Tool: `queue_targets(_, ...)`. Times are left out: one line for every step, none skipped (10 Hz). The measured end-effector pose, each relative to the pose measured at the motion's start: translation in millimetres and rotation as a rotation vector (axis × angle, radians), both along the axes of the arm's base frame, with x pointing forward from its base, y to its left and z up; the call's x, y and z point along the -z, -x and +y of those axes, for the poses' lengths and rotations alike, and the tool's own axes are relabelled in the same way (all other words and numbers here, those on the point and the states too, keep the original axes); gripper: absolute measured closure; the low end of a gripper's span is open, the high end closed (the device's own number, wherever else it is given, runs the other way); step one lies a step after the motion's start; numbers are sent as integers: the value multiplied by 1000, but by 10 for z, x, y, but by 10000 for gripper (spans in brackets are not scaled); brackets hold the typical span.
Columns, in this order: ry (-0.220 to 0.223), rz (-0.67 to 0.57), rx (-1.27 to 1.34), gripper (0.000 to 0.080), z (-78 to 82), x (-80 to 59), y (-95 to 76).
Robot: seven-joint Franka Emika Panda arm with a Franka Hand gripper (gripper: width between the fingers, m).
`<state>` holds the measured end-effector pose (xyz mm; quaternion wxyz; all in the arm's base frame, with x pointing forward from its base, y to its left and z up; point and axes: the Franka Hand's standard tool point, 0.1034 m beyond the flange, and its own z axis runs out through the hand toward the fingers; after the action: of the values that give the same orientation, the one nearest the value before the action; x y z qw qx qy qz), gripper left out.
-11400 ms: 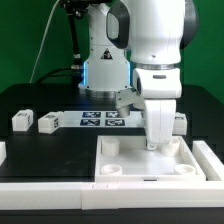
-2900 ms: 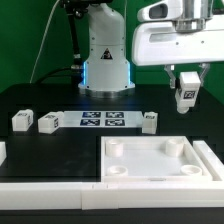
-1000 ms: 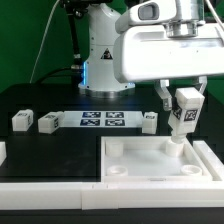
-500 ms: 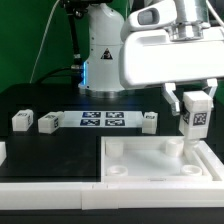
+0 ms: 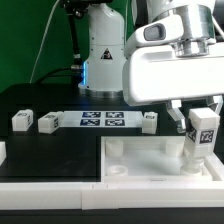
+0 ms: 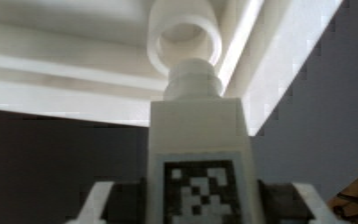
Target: Assemble one leg
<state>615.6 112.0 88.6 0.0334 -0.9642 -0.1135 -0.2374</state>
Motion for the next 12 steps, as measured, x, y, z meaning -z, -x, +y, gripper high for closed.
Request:
queue_targets(2, 7, 0, 508, -10, 65, 33)
queue_targets(2, 11, 0, 508, -7, 96, 45)
queue_targets(2, 11, 0, 508, -7, 114, 49)
queue_targets(2, 10, 0, 508, -7, 131, 51)
queue_targets(2, 10, 1, 508, -9, 155, 57)
queue_targets(1, -14, 4, 508, -15, 168, 36)
queue_targets(0, -35, 7, 508, -16, 211, 36)
queue_targets(-1, -74, 10, 508, -16, 220, 39)
queue_targets(-2, -91, 10, 508, -17, 218, 42)
queue_targets(-1, -90, 10, 498, -18, 217, 40)
queue_targets(-1, -90, 10, 498, -19, 218, 41)
queue_targets(-1, -90, 10, 298, -19, 218, 41)
